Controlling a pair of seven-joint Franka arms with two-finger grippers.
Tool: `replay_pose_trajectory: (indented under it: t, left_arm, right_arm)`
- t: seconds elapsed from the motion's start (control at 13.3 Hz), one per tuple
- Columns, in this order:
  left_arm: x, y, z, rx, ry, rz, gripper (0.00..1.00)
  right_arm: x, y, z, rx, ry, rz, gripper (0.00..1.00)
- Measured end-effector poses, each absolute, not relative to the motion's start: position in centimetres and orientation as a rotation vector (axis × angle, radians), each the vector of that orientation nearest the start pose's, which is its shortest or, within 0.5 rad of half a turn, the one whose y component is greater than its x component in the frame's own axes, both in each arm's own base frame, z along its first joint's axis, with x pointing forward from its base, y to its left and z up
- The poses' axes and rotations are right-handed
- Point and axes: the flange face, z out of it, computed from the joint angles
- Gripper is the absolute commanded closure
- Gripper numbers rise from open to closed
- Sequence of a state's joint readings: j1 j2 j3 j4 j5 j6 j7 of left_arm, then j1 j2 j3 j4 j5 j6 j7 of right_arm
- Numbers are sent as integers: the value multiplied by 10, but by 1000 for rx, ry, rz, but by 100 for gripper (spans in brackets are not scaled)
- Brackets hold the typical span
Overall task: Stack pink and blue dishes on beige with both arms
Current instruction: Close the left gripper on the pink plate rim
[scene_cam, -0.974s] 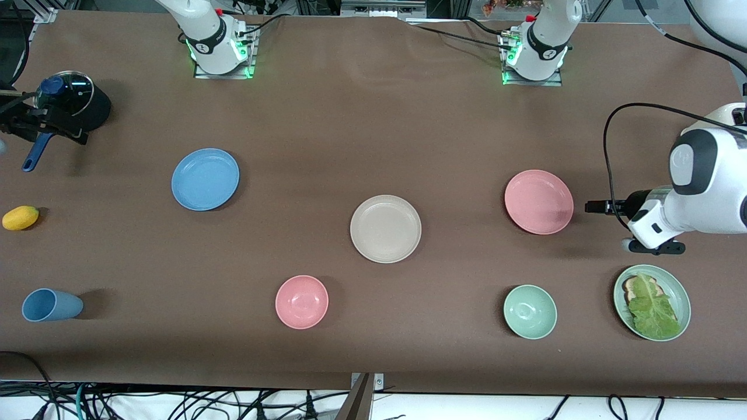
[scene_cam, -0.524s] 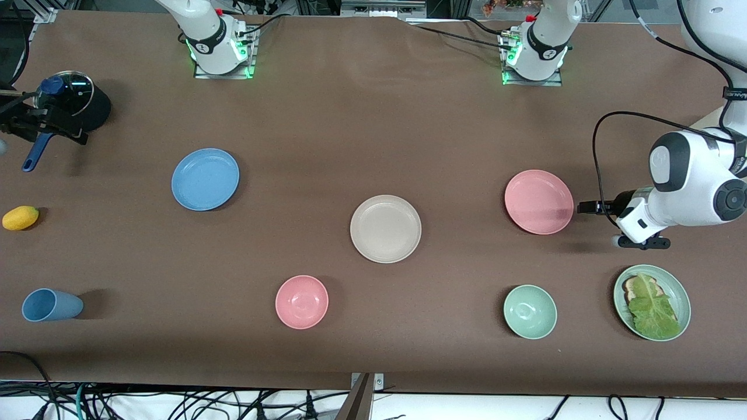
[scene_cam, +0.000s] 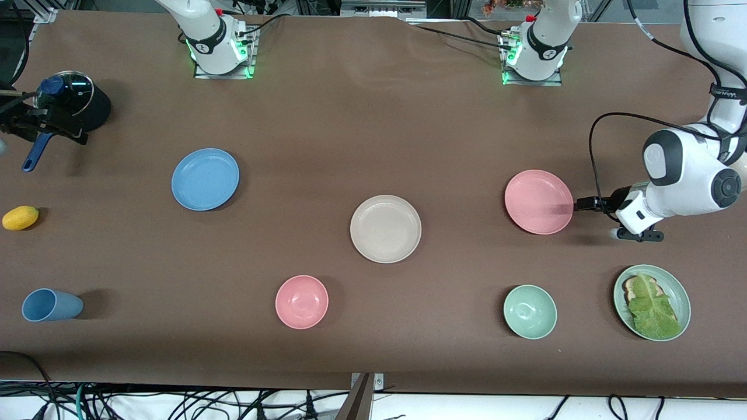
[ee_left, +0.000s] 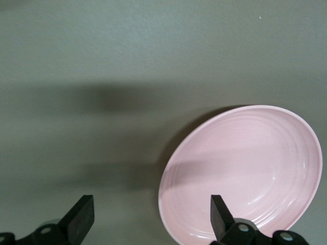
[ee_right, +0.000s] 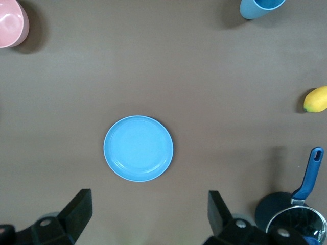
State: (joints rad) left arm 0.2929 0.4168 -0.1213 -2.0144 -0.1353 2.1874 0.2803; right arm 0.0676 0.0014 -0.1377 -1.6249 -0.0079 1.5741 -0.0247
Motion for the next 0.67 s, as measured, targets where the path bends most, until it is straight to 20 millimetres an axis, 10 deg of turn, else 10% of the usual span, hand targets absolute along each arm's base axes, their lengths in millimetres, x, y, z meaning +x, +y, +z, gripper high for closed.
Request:
replay_pose_trajectory:
  t: [0.67]
  left_arm:
    - [544,98,187,-3403,126,241,1]
  right_arm:
    - [552,-40,598,-3145,71,83,0]
